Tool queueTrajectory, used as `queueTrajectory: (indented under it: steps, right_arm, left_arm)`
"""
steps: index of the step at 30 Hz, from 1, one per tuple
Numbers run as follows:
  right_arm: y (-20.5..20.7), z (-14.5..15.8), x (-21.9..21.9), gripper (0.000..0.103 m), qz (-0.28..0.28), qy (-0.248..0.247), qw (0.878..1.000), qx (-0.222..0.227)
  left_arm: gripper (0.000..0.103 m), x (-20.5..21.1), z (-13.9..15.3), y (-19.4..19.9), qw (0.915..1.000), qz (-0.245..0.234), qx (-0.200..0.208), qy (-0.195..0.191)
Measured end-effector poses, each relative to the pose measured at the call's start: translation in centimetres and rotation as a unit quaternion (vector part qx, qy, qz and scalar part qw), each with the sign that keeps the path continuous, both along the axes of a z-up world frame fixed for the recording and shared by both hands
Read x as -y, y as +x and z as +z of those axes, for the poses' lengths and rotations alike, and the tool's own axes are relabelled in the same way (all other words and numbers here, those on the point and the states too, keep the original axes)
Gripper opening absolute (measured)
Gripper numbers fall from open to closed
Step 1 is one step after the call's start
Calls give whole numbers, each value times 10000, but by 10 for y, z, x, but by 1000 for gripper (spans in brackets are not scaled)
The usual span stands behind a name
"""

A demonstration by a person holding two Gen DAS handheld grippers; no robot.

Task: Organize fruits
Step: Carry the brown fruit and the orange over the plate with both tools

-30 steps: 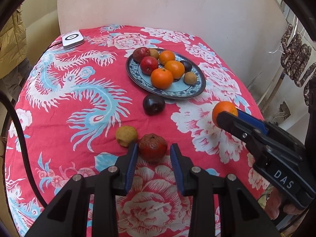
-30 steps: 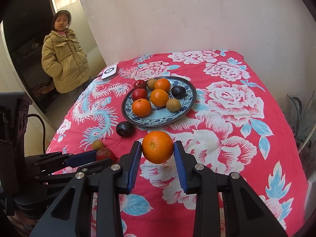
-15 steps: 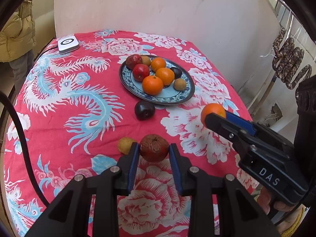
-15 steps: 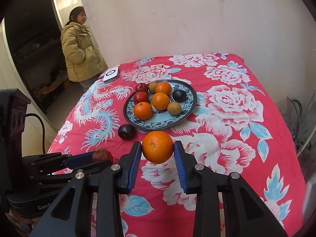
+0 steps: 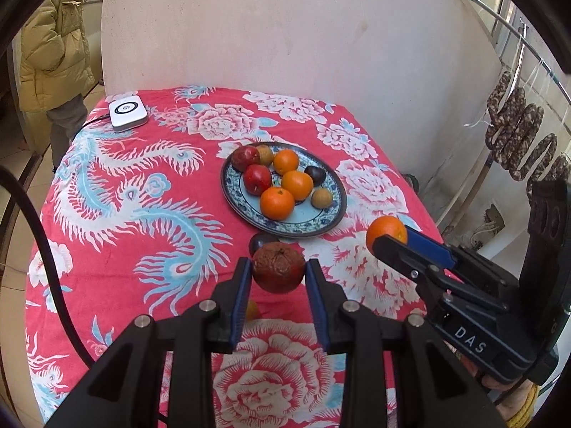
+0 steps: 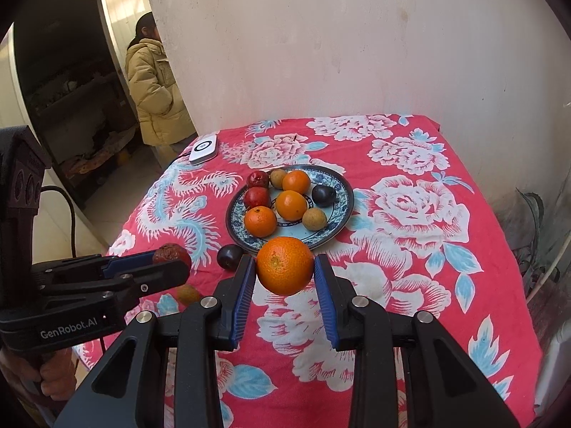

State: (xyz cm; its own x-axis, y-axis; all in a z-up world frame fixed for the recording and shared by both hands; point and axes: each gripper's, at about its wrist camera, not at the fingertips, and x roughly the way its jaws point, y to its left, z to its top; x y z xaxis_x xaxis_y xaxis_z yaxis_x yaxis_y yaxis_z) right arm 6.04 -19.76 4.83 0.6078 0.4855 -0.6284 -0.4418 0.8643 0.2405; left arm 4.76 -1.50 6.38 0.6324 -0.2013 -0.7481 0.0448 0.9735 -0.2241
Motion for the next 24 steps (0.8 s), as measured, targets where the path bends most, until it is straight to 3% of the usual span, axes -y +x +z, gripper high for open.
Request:
queueTrajectory:
  steps: [10,24]
  right_arm:
    - [14,12,-1,35,-16,-88,9998,175]
    - [47,12,-6,35,-110,-176,9997,154]
  left_arm:
    - [32,-6,18,20,9997,117,229,19]
    - [32,-3,7,58,9998,167,84,94]
